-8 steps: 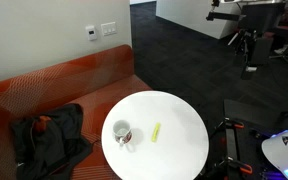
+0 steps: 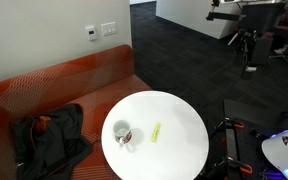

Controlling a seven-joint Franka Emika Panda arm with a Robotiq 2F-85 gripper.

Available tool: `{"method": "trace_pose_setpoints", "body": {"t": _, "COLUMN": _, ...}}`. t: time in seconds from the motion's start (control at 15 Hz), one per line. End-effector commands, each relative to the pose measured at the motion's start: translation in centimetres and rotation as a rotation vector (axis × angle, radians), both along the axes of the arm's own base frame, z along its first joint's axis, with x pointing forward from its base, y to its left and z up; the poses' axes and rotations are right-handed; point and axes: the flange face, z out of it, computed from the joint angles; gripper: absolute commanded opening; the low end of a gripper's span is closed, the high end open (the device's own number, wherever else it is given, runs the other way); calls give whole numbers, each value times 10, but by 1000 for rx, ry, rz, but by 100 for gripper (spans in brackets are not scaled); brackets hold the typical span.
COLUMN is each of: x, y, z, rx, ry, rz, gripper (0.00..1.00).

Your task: Put the marker in the cup

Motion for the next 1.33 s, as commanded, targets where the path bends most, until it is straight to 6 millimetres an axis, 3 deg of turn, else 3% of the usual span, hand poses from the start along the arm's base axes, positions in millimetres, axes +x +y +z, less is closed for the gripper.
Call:
{"method": "trace_pose_setpoints", "body": {"t": 0.0, "x": 8, "y": 5, "z": 1, "rx": -29, "ry": -60, "rz": 23, "gripper": 100}}
{"method": "trace_pose_setpoints", "body": {"t": 0.4, "x": 37, "y": 22, "z": -19, "rx": -146, "ry": -184, "rz": 236, "gripper": 100}}
{"method": "trace_pose_setpoints", "body": {"t": 0.8, "x": 78, "y": 30, "z": -62, "rx": -160, "ry": -262, "rz": 513, "gripper": 100}}
{"method": "trace_pose_setpoints", "body": {"t": 1.07, "x": 107, "y": 27, "z": -104, "rx": -139, "ry": -268, "rz": 654, "gripper": 100}}
{"method": "trace_pose_setpoints", "body": {"t": 1.13, "x": 92, "y": 28, "z": -89, "rx": -152, "ry": -266, "rz": 600, "gripper": 100}}
{"method": "trace_pose_setpoints", "body": {"t": 1.27, "x": 100, "y": 26, "z": -107, "rx": -146, "ry": -250, "rz": 631, "gripper": 100}}
